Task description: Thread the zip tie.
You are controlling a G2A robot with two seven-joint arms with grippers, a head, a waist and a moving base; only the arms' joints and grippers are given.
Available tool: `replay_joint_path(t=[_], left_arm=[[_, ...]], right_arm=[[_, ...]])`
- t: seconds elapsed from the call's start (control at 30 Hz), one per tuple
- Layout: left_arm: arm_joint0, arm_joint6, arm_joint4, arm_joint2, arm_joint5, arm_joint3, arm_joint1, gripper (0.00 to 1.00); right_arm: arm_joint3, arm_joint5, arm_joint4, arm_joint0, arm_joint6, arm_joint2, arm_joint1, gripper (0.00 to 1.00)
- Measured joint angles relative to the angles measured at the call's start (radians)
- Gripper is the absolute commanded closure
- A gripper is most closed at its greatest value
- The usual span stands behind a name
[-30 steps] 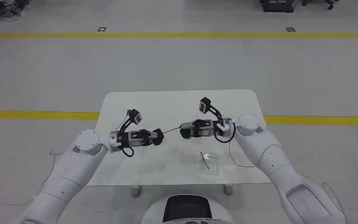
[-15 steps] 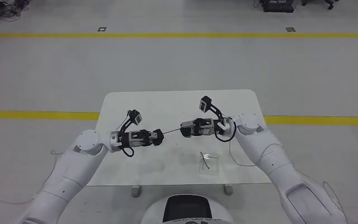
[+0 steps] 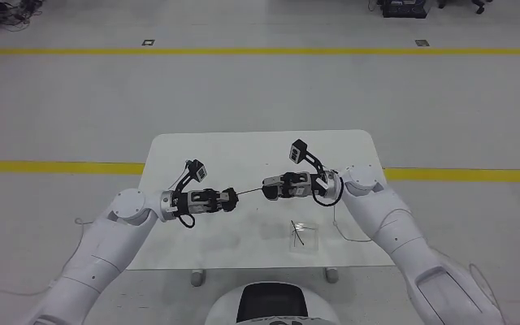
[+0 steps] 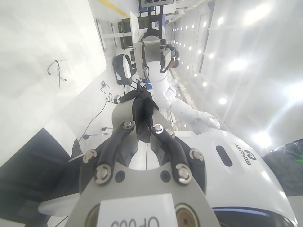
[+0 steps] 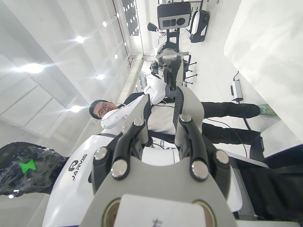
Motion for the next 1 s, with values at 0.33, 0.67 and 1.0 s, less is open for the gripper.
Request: replay_joint_path(t=[0.33, 0.67, 1.0], left_arm=[[-0.002, 0.001, -0.001, 0.003, 0.002, 0.003, -0.001, 1.00], [-0.008, -0.002, 0.000, 0.008, 0.003, 0.011, -0.002, 1.00], [-0.017, 0.001, 0.016, 0.018, 0.008, 0.016, -0.004, 0.00]], right_arm=[[0.012, 0.004, -0.003, 0.007, 0.004, -0.011, -0.004, 0.91], [0.030, 0.003, 0.000, 0.016, 0.006, -0.018, -0.008, 1.00], [0.049, -0.003, -0.004, 0.021, 0.001, -0.023, -0.012, 1.00]])
